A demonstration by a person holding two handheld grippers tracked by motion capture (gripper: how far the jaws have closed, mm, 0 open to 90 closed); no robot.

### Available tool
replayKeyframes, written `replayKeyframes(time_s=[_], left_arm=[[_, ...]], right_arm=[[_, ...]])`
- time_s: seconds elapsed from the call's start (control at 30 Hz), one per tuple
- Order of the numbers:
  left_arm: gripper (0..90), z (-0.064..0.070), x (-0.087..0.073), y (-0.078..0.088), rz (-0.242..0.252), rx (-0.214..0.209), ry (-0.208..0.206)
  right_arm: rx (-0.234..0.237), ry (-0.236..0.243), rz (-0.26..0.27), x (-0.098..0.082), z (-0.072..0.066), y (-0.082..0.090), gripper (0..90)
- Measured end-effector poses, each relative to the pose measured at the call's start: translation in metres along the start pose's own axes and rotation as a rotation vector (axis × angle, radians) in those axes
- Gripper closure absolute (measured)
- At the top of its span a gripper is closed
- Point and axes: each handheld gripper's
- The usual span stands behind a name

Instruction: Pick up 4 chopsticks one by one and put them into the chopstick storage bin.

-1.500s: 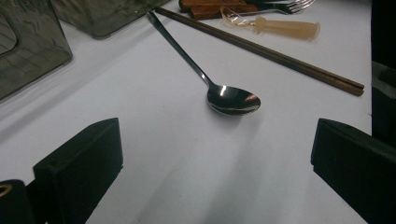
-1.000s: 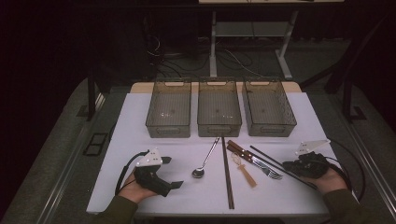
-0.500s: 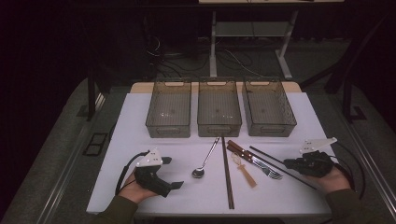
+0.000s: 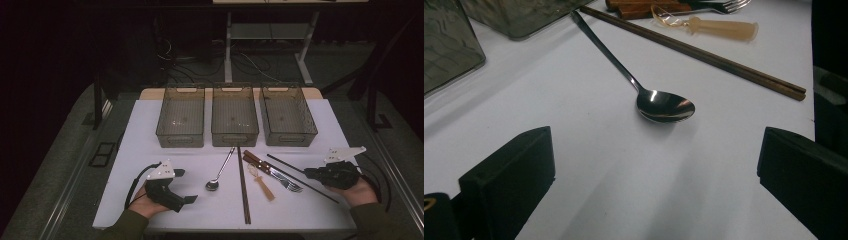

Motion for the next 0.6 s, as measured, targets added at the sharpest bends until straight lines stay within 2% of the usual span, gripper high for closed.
replayKeyframes(time_s=[0.13,0.27,0.5,0.6], left_arm=[[0.4,0.000,0.001,0.000,0.015,0.001,0.002],[0.2,0.001,0.000,-0.001,0.012,0.006,0.007],[0.5,0.001,0.000,-0.002,-0.005,0.011,-0.011],[0.5,0.000,0.000,-0.002,-0.006,0.013,-0.004]], right_arm=[[0.013,-0.006,0.016,0.002,-0.001,0.001,85.6],[0.028,0.004,0.034,0.004,-0.003,0.003,85.6],[0.046,0.008,0.070,0.010,-0.006,0.006,85.6],[0.048,0.020,0.078,0.015,-0.008,0.005,85.6]])
Point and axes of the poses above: each handheld gripper's, and its own axes: y roughly backward along the jaws, x roughly out of its top, z roughly to its right, and after that the axes turned 15 degrees about x, right-handed
